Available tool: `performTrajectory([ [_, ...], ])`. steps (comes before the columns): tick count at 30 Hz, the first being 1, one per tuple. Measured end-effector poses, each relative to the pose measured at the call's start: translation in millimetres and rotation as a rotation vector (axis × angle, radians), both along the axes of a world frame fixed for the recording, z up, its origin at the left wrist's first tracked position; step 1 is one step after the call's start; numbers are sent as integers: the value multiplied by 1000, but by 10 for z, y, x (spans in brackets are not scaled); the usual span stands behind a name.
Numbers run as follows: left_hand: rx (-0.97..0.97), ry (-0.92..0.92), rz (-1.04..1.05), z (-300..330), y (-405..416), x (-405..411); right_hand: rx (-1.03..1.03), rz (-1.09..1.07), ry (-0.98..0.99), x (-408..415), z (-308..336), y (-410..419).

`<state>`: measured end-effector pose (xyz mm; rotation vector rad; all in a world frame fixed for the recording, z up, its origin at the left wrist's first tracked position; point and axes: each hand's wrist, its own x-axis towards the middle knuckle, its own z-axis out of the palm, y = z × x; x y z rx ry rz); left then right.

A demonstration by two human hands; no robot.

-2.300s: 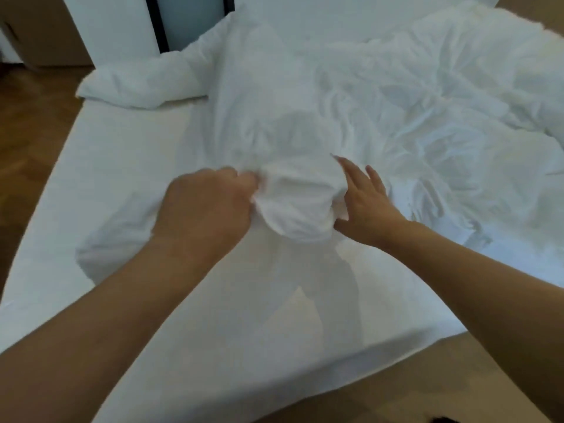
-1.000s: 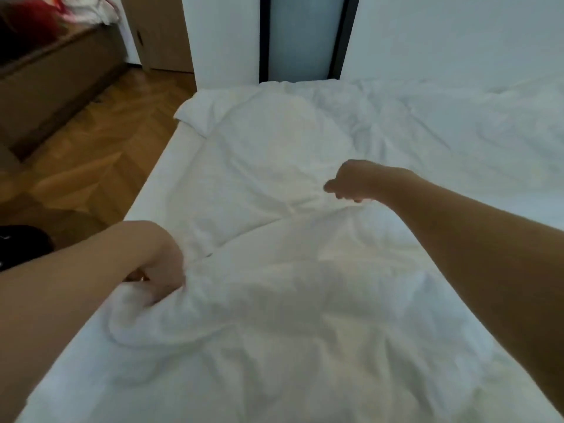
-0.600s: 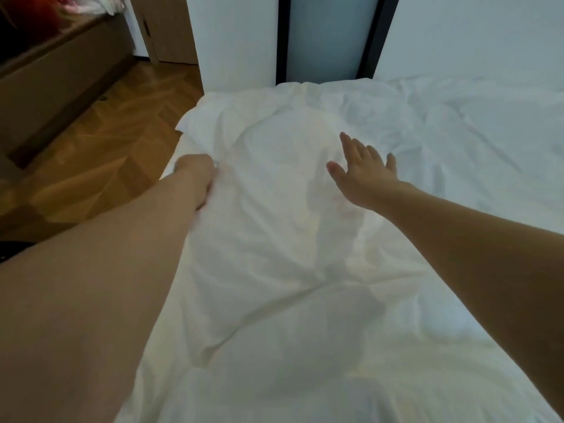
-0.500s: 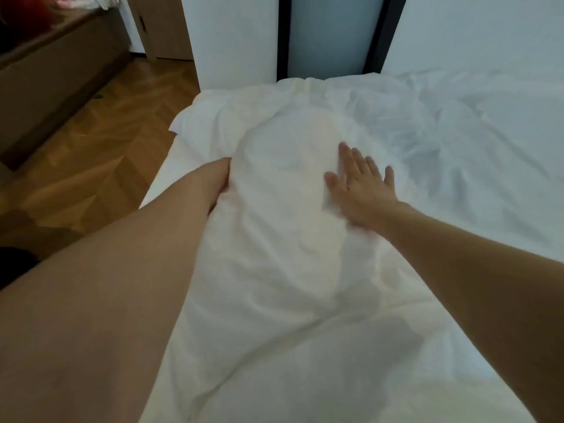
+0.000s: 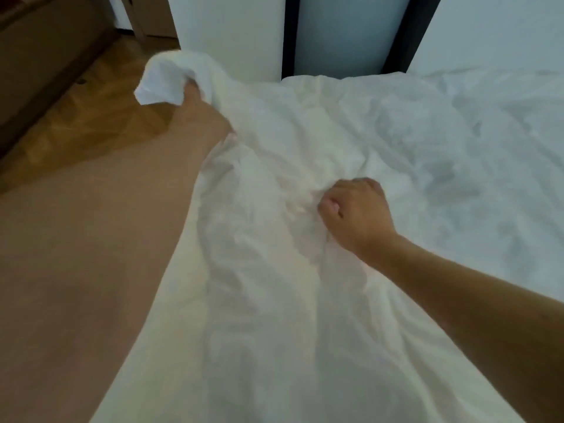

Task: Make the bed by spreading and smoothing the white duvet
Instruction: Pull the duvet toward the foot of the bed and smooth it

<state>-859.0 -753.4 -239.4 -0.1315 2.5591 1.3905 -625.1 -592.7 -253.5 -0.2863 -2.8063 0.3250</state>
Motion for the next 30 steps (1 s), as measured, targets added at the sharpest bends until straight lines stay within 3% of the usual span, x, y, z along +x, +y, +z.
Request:
performTrajectory([
  [2, -113, -183, -67, -26, -49, 158, -63, -78, 139, -470, 170, 67],
  [3, -210, -199, -76, -17, -78, 179, -86, -94, 90, -653, 143, 71],
  [5, -118, -71, 94, 0, -130, 207, -43, -28, -179, -914, -109, -39],
  [6, -139, 29, 326, -5, -170, 74, 19, 18, -304, -968, -292, -121],
  [7, -259, 204, 491, 52, -190, -73, 96, 52, -357, -994, -469, -180],
  [8, -434, 357, 502, 102, -164, -209, 160, 61, -359, -1001, -598, -210],
  [10, -614, 526, 302, 217, -1, -439, 210, 37, -307, -999, -721, -212],
  [11, -569, 458, 222, 232, 102, -536, 205, 37, -291, -1003, -742, -199],
  [14, -364, -60, 204, 44, 348, -791, 152, 50, -189, -976, -747, -202],
  [16, -462, -140, 171, -220, 398, -870, 66, 58, -66, -947, -791, -198],
  [19, -604, 278, 140, -482, 483, -1037, 0, 74, 76, -921, -928, -152],
  [21, -416, 620, 44, -351, 646, -1155, -6, 75, 97, -936, -969, -121],
  [23, -327, 837, -98, -288, 764, -1288, -26, 78, 94, -956, -992, -110],
  [25, -452, 802, -207, -447, 765, -1400, -20, 77, 87, -978, -1008, -89],
  [27, -591, 605, -227, -614, 730, -1411, -10, 74, 80, -991, -1024, -73],
  [30, -540, 548, -297, -557, 716, -1101, 6, 77, 76, -1008, -1043, -61],
])
